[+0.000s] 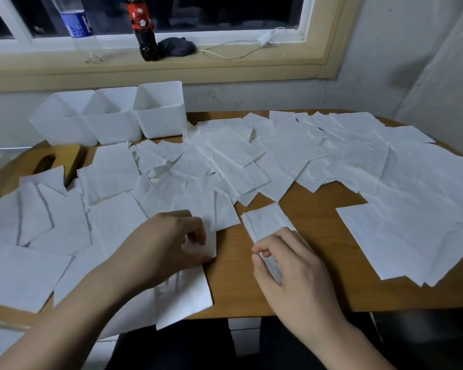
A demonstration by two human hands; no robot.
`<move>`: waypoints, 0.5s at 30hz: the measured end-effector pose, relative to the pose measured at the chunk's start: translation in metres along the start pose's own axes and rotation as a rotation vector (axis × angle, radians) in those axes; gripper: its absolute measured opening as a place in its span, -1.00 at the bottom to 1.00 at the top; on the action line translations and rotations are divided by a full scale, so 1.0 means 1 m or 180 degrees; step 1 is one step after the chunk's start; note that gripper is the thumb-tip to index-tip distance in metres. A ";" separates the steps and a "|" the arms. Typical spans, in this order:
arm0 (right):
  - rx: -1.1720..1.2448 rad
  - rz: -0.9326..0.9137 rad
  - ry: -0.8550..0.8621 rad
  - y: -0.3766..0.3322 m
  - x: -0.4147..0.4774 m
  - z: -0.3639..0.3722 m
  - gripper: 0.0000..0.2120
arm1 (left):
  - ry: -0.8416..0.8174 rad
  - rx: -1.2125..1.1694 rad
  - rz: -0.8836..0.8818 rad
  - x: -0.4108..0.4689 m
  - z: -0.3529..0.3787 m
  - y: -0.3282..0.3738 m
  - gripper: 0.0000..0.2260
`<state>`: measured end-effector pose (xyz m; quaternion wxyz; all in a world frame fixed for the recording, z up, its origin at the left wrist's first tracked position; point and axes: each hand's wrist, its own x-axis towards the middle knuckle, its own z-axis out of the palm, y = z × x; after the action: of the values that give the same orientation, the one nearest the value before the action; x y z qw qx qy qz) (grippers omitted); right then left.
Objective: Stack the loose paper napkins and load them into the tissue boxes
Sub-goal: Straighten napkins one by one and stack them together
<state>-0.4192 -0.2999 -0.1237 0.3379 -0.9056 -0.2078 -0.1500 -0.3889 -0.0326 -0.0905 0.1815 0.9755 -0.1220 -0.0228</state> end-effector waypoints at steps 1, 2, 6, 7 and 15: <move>0.0030 -0.0035 -0.0051 -0.001 0.001 0.002 -0.96 | 0.0060 0.0014 0.0018 -0.003 0.003 -0.001 -0.79; 0.0069 -0.0054 -0.0108 -0.002 0.003 0.004 -0.97 | 0.0119 0.0044 0.0047 -0.006 0.005 -0.001 -0.81; 0.0192 -0.0083 -0.0341 -0.005 0.008 0.010 -0.95 | 0.0240 0.0373 0.0177 -0.010 0.009 0.000 -0.85; 0.0175 -0.0081 -0.0384 -0.005 0.010 0.011 -0.94 | 0.0226 0.0402 0.0181 -0.010 0.008 0.001 -0.86; 0.0111 -0.0307 -0.0972 -0.015 0.042 0.006 -0.42 | 0.0189 -0.0625 0.0256 -0.016 -0.024 0.010 -0.94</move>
<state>-0.3885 -0.2741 -0.1026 0.3105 -0.9009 -0.3025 -0.0231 -0.4052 -0.0297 -0.0646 0.2805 0.9476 -0.1527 0.0016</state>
